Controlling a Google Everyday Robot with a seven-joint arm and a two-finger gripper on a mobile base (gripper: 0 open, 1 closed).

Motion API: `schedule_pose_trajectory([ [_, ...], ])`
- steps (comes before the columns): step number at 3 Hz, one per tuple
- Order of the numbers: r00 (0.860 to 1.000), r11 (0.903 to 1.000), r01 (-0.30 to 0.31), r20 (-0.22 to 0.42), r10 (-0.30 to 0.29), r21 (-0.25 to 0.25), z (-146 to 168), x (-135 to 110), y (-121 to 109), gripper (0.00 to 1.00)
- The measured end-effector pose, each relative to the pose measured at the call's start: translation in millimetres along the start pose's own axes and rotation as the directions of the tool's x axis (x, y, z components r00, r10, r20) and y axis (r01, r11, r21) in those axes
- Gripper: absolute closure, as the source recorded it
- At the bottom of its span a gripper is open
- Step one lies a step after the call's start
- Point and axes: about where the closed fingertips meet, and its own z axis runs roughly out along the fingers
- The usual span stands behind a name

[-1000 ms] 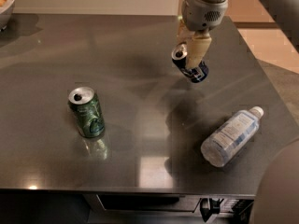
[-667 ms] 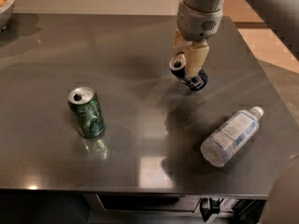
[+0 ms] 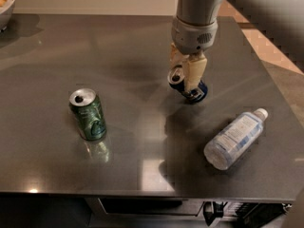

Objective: Knock pepsi can over

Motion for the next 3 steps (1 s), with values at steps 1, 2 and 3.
schedule_pose_trajectory([
  [1, 1.000, 0.9994, 0.000, 0.004, 0.000, 0.035, 0.3, -1.1, -9.0, 0.13],
  [2, 1.000, 0.9980, 0.000, 0.007, 0.000, 0.063, 0.2, -2.3, -16.0, 0.00],
  [3, 1.000, 0.9980, 0.000, 0.007, 0.000, 0.063, 0.2, -2.3, -16.1, 0.00],
])
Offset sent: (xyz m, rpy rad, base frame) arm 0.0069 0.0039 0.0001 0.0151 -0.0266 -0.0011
